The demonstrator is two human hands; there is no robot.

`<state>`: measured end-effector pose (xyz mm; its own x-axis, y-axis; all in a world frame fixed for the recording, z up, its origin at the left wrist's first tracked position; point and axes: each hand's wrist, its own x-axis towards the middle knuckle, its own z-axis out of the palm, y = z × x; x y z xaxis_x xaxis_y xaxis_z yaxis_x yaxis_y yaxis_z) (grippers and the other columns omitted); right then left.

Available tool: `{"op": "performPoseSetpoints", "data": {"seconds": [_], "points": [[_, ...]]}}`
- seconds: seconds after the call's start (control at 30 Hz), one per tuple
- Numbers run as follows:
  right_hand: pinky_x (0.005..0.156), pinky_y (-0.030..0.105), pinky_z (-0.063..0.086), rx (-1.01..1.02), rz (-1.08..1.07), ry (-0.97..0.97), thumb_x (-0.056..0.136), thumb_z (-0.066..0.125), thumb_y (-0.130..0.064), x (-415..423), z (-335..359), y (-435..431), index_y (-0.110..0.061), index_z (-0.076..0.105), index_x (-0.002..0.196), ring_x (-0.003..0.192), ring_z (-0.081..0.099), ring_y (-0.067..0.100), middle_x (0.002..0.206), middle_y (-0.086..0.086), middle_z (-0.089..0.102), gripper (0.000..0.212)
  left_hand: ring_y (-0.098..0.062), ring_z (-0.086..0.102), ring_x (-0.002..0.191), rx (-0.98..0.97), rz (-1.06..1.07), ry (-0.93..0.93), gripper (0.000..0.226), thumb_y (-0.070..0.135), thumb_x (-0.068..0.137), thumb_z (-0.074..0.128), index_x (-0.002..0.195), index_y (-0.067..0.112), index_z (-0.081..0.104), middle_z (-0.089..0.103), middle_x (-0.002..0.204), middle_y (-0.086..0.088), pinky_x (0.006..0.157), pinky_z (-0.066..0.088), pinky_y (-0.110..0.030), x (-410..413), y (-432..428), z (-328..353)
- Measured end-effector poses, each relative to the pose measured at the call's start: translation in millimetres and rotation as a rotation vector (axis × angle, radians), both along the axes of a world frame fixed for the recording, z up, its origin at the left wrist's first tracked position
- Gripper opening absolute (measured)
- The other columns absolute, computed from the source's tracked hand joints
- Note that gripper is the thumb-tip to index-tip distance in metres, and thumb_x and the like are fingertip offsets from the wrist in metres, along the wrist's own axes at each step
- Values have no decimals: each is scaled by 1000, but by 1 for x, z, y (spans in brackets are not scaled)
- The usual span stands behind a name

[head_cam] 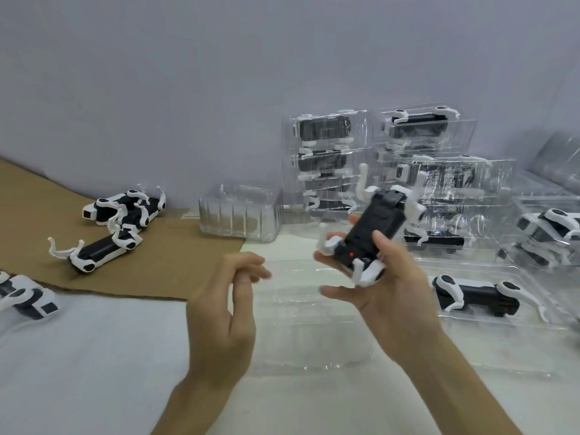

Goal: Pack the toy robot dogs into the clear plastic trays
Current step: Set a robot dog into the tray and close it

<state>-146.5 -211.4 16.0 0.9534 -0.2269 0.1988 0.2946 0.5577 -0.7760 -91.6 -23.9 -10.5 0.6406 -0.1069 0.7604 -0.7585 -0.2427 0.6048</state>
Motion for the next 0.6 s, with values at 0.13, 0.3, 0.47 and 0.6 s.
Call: {"op": "performPoseSetpoints", "data": {"seconds": [0.13,0.3,0.47,0.6], "points": [[52,28,47,-48,-52,17,74,59,-19,0,0,-23,-5,63,105,76,64,22,103,10,66,35,3,52,122,64,-40,516,33,32,94,62,126,33,54,59,128,22,103,43,-25,25,10,-8],[63,40,55,-507,-352,141,90,51,9,4,-8,-23,-20,36,117,73,67,21,105,9,72,43,-3,42,132,134,-241,929,47,18,101,56,143,34,45,51,143,10,101,30,-25,30,6,-17],[57,28,56,-877,-442,-34,87,69,-10,3,-13,-14,-37,55,117,72,69,14,101,-12,66,42,-3,43,136,195,-282,934,46,18,101,56,143,37,47,54,141,12,91,37,-9,30,4,-17],[66,17,47,-1180,-414,1,78,79,-11,2,-17,-18,-38,64,112,78,64,12,98,-15,69,46,-8,55,128,221,-186,887,39,19,101,56,137,34,56,63,131,11,105,43,-27,33,6,-18]]}}
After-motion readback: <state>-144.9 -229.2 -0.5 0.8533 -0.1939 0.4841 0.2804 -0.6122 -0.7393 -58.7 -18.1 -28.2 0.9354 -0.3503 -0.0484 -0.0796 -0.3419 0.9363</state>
